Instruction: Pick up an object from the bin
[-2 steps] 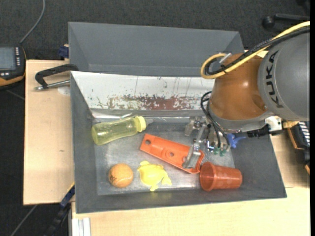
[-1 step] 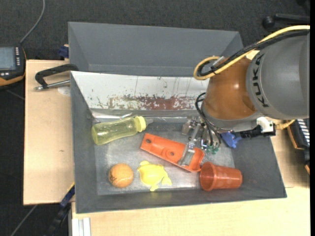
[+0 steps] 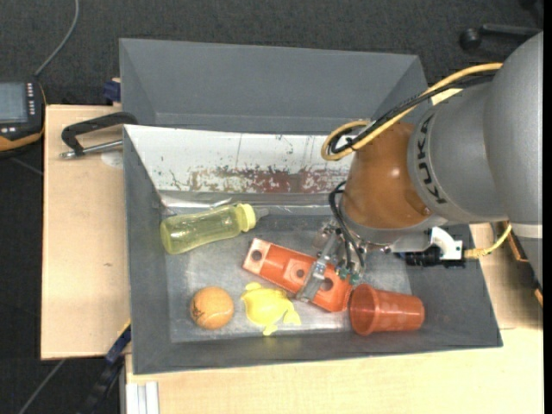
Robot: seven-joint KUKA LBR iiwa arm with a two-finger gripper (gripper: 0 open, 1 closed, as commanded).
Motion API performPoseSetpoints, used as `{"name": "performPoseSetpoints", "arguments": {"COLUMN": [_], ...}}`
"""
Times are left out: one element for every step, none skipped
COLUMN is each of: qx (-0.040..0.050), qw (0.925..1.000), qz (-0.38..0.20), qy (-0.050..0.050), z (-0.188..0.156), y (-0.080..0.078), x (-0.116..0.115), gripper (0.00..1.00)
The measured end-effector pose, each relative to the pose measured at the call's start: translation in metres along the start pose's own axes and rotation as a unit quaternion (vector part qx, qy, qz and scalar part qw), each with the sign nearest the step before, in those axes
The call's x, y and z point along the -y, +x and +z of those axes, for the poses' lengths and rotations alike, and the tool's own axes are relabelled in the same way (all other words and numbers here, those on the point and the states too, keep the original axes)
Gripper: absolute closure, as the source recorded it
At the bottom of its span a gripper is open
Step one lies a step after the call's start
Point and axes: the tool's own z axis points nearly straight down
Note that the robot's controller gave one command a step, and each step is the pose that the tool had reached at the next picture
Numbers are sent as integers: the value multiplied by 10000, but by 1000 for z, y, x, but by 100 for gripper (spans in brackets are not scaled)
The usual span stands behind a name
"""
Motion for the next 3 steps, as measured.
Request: {"name": "performPoseSetpoints", "arguments": {"qx": [22,21,21], "qw": [10000,10000,10000], "qz": [32,32,32], "qy": [-7,-6,-7], "z": [9,10,9], "y": [-5,-4,-4], "x": [-5,-5,-5], "gripper": [100,100,100]}}
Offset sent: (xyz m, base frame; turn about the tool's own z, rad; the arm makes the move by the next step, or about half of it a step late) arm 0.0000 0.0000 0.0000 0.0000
